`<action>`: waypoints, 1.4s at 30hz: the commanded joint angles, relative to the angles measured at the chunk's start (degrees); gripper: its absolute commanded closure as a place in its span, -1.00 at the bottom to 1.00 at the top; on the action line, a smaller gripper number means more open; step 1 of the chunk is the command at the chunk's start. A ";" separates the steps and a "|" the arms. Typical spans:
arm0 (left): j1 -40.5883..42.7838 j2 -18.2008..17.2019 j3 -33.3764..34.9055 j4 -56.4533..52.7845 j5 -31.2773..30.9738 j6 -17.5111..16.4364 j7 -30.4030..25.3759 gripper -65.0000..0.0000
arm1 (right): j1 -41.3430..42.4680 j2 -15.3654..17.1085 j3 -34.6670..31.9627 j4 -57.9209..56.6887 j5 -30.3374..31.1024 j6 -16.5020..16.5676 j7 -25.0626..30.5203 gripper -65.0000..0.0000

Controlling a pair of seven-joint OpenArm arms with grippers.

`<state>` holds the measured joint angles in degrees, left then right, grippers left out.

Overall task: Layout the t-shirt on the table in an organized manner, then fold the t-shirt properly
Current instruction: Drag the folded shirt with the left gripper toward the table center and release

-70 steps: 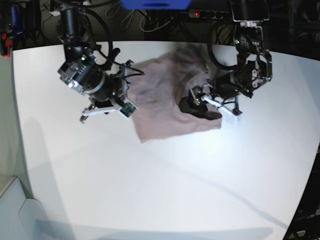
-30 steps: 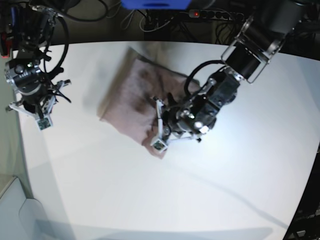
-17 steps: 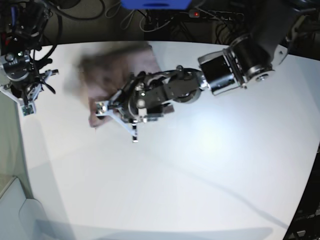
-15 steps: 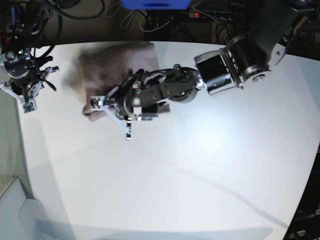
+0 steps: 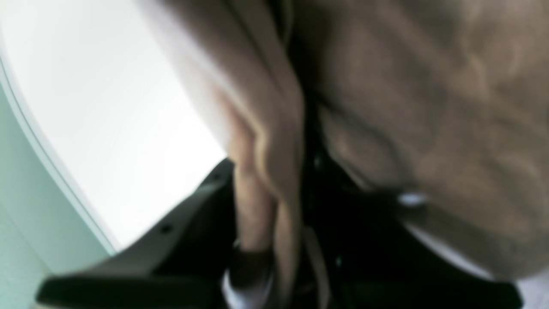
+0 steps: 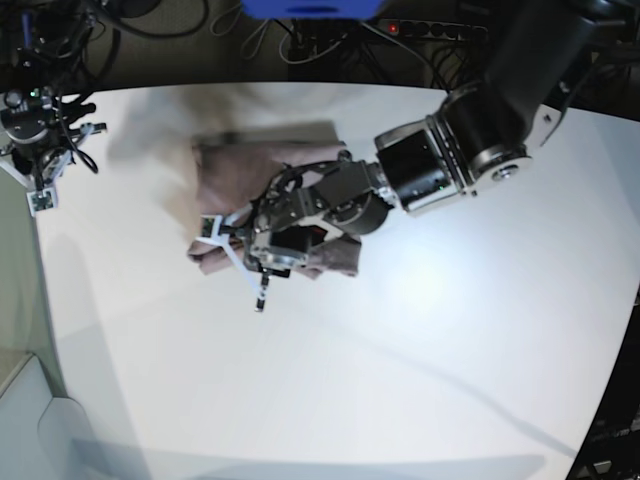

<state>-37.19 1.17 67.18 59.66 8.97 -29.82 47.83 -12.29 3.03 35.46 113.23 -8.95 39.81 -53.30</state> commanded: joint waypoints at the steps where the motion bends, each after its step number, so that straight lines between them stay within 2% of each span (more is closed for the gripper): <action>1: -1.18 0.28 -0.32 0.08 0.04 -0.64 0.91 0.99 | 0.21 0.71 0.10 1.19 0.20 0.19 0.95 0.81; 10: -1.10 0.54 -0.41 0.08 0.04 -0.29 2.06 0.95 | 0.12 0.62 0.10 1.19 0.20 0.19 0.86 0.81; 13: -1.10 0.54 -0.50 0.08 0.04 -0.20 3.55 0.71 | 0.12 0.62 0.01 1.19 0.20 0.19 0.86 0.81; 17: -1.27 0.46 -0.58 0.69 0.04 -0.02 3.64 0.16 | 0.12 0.62 0.01 1.19 0.20 0.19 0.86 0.81; 21: -1.89 0.54 -3.48 0.69 1.36 -0.02 3.55 -0.07 | 0.12 0.62 0.01 1.19 0.20 0.19 0.86 0.81; 27: -1.89 2.22 -8.32 0.69 8.04 -0.46 3.46 -0.11 | 0.12 0.53 -0.34 1.19 0.20 0.19 0.86 0.81; 30: -1.89 3.27 -10.52 1.13 10.50 -0.55 3.46 -0.11 | 0.21 -0.79 -0.34 1.19 0.20 0.19 0.86 0.81; 39: -1.98 2.83 -11.22 7.55 10.76 -0.37 4.17 -0.11 | 0.29 -1.05 -0.25 1.19 0.20 0.19 0.86 0.81; 42: -1.71 1.51 -15.18 9.75 11.99 -0.11 4.61 -0.10 | 0.21 -1.14 -0.34 1.19 0.20 0.19 0.86 0.81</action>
<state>-36.82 2.85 52.71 68.53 19.31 -30.68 51.94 -12.27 1.23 34.96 113.25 -8.93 39.79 -53.28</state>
